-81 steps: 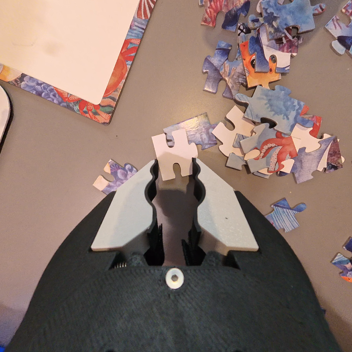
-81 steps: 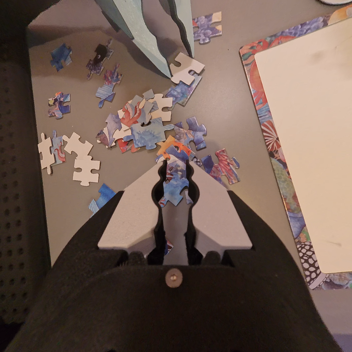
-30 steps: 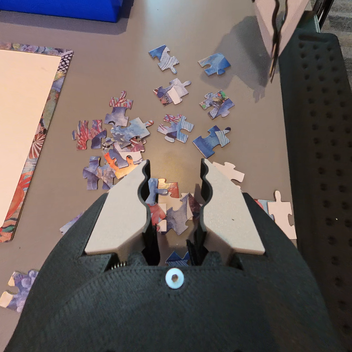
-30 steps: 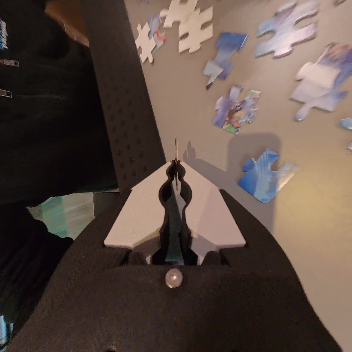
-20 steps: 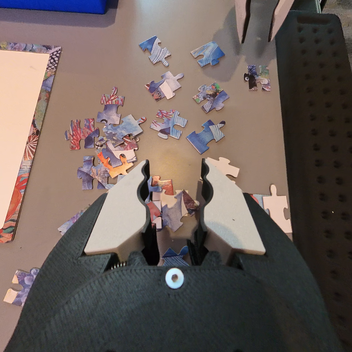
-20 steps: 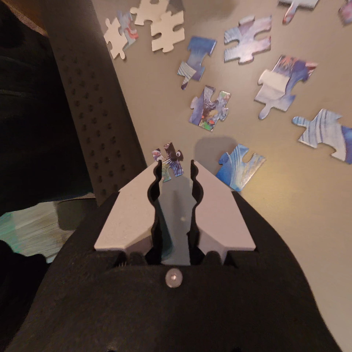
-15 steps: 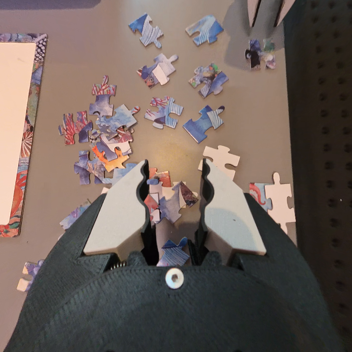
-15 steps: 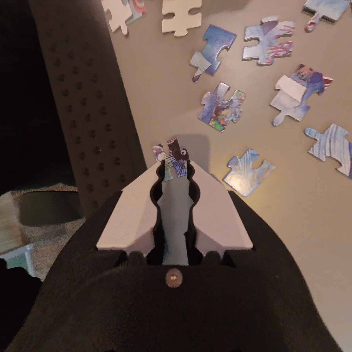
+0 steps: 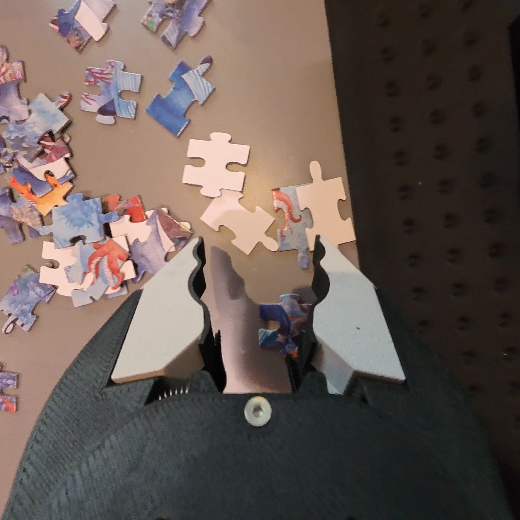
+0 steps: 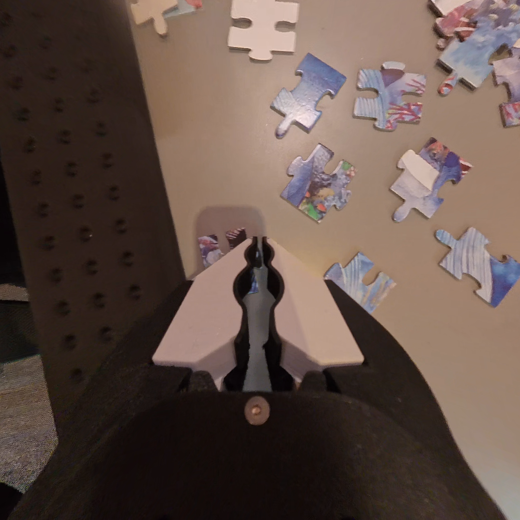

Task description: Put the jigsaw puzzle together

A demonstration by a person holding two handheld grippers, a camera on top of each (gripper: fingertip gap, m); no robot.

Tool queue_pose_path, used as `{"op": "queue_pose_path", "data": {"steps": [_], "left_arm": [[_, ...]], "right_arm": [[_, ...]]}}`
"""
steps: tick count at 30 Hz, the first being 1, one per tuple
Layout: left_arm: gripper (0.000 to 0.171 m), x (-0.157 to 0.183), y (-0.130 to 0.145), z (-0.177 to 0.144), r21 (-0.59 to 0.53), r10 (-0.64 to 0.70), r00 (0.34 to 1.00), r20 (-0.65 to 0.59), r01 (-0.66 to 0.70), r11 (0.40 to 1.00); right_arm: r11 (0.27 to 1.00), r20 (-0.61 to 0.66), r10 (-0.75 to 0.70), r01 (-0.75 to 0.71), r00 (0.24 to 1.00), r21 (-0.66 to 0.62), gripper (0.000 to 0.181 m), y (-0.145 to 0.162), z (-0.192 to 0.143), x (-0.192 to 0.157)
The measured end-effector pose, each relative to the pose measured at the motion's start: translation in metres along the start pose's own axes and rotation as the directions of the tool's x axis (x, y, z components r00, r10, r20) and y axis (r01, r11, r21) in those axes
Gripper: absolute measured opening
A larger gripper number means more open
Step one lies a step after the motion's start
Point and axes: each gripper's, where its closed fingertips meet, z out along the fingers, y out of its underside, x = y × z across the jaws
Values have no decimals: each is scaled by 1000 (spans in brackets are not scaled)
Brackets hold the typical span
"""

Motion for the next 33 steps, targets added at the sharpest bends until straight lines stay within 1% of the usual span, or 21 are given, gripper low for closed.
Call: {"op": "queue_pose_path", "data": {"steps": [2, 3, 4, 6, 8, 10, 11, 12, 13, 14, 15, 19, 21, 23, 24, 26, 27, 29, 31, 32, 33], "left_arm": [[70, 2, -4, 1, 29, 16, 999, 28, -17, 999], [64, -2, -10, 1, 52, 9, 998, 58, -12, 999], [60, -6, -17, 1, 83, -3, 998, 64, -2, 997], [55, -13, -32, 5, 136, -27, 997, 70, 17, 991], [58, -18, -37, 18, 99, -14, 998, 58, 8, 995], [60, -25, -35, 33, 41, 14, 998, 69, -17, 999], [59, -26, -39, 35, 61, -11, 999, 45, 8, 998], [63, -31, -39, 37, 54, -48, 998, 40, 46, 998], [61, -34, -37, 38, 45, -66, 997, 27, 65, 997], [51, -34, -39, 39, 64, -79, 997, 0, 79, 995], [48, -33, -39, 41, 78, -89, 996, -20, 90, 993], [46, -33, -44, 43, 115, -119, 992, -35, 122, 986], [46, -32, -49, 42, 142, -173, 981, -87, 184, 973], [46, -28, -60, 37, 204, -231, 954, -188, 268, 942], [46, -27, -68, 32, 241, -261, 933, -247, 320, 916], [46, -26, -86, 18, 310, -299, 878, -373, 422, 852], [46, -25, -93, 12, 325, -304, 851, -428, 459, 827], [46, -20, -103, 5, 333, -296, 803, -517, 508, 795], [46, -18, -110, 2, 345, -285, 782, -555, 528, 776], [46, -17, -109, 2, 340, -281, 778, -562, 526, 779], [41, -18, -111, 0, 358, -272, 776, -568, 531, 768]], "right_arm": [[1000, -28, -1, 1, 1000, 3, 9, -4, -1, 4], [1000, -30, -4, 5, 1000, 30, 13, -11, -2, 4], [999, -33, -9, 11, 999, 53, 13, -20, -3, 3], [997, -48, -46, 48, 998, 53, 15, -30, -2, 1], [994, -55, -75, 79, 996, 72, 15, -42, -2, -2], [990, -51, -83, 88, 995, 107, 15, -53, -3, -4], [988, -49, -87, 92, 995, 125, 15, -57, -3, -5], [986, -46, -87, 92, 995, 140, 15, -60, -3, -6], [984, -43, -88, 93, 995, 151, 14, -62, -2, -7], [983, -40, -92, 97, 995, 156, 14, -62, -1, -8], [982, -37, -95, 100, 995, 159, 14, -62, 1, -9], [978, -22, -93, 95, 995, 184, 14, -64, 4, -7], [972, -41, -100, 106, 994, 210, 17, -72, 2, -3], [961, -76, -128, 142, 989, 236, 26, -83, 1, 0], [954, -104, -156, 177, 982, 241, 30, -89, 1, 1], [932, -168, -236, 272, 957, 239, 44, -102, 2, 0], [917, -201, -277, 320, 940, 236, 45, -109, 3, -1], [888, -241, -343, 397, 908, 233, 35, -122, 5, -6], [868, -240, -385, 438, 891, 233, 10, -130, 7, -12], [866, -233, -395, 445, 889, 230, 10, -131, 8, -13], [869, -220, -395, 440, 892, 226, 1, -131, 8, -13]]}}
